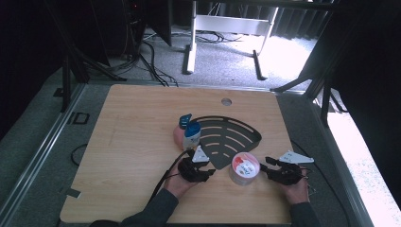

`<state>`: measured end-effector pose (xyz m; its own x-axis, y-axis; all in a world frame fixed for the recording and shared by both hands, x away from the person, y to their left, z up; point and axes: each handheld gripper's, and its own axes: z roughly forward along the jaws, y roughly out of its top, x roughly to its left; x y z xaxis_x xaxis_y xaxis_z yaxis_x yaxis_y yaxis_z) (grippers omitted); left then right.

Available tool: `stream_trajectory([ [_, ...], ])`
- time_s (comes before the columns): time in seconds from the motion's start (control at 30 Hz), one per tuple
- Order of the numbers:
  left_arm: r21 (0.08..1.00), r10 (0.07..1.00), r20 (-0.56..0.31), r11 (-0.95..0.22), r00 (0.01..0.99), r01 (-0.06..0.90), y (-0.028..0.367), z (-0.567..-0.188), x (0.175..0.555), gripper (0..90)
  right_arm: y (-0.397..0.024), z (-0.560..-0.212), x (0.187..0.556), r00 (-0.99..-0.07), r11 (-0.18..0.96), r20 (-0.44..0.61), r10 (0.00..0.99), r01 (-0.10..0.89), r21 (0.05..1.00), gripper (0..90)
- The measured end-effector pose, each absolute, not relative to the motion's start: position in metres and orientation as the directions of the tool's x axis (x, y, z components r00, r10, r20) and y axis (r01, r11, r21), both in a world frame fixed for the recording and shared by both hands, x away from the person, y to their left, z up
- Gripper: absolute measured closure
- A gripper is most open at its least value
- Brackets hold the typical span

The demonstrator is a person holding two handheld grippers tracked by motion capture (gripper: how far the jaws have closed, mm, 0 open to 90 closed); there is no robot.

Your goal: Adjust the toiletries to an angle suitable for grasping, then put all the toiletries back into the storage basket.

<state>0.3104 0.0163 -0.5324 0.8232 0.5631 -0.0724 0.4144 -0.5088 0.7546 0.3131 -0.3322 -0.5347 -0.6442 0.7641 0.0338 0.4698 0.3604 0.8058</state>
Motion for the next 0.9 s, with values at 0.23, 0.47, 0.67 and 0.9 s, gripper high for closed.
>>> stream_trajectory([
  [0.23,0.756,0.548,-0.067,-0.518,0.834,0.4,0.01,-0.534,0.307,52.8,-0.331,-0.534,0.313,-0.645,0.367,0.034,0.764,0.477,0.799,53.1],
  [0.47,0.767,0.528,-0.067,-0.516,0.847,0.382,0.004,-0.533,0.305,49.8,-0.329,-0.536,0.317,-0.639,0.376,0.021,0.769,0.478,0.794,53.0],
  [0.67,0.771,0.503,-0.066,-0.523,0.862,0.365,-0.006,-0.532,0.305,49.0,-0.325,-0.539,0.323,-0.643,0.388,0.018,0.765,0.484,0.784,54.1],
  [0.9,0.755,0.439,-0.019,-0.582,0.898,0.301,-0.025,-0.536,0.3,47.0,-0.327,-0.539,0.32,-0.668,0.387,0.035,0.744,0.473,0.792,56.1],
])
